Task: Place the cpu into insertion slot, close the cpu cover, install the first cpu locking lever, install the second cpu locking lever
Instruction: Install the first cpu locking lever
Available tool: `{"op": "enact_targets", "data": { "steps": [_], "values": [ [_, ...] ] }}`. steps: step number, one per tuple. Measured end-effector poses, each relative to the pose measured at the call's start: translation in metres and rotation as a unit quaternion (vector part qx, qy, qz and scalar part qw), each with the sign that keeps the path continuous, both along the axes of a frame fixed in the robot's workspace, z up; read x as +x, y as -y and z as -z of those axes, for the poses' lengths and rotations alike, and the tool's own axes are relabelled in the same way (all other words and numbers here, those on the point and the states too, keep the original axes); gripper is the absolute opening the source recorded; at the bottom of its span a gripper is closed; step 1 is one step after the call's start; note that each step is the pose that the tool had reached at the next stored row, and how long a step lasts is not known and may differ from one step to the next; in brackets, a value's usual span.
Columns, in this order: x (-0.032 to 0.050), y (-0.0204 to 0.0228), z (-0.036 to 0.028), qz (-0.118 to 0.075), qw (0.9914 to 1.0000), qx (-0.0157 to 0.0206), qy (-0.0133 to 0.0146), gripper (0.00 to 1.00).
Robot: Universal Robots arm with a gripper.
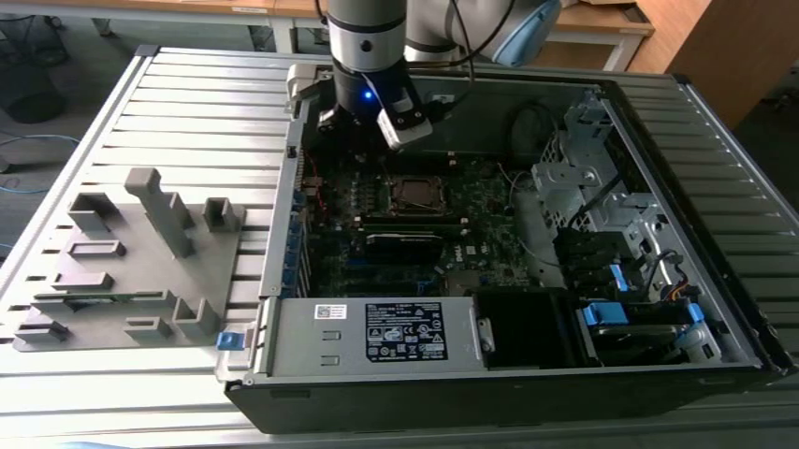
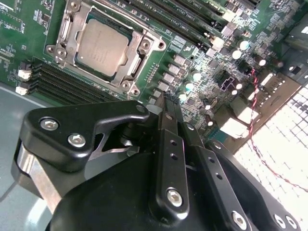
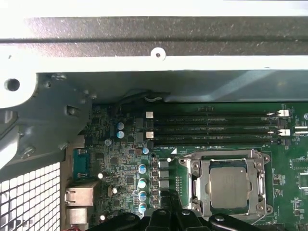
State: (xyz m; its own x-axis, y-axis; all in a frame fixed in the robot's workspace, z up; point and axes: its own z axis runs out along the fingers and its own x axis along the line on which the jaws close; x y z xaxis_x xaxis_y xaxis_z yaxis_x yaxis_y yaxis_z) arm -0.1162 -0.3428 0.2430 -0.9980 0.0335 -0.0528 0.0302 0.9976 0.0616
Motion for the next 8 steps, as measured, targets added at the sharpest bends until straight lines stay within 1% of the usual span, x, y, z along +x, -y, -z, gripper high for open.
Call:
{"op": "enact_targets", "data": {
  "steps": [4,5,8],
  "values": [
    [0.0,-0.0001,-0.0064,0.0,1.0,0.0001,0.0001,0.11],
    [0.0,-0.0001,-0.0073,0.0,1.0,0.0001,0.0,0.11],
    [0.0,-0.0002,-0.0074,0.0,1.0,0.0002,0.0002,0.11]
  ]
}}
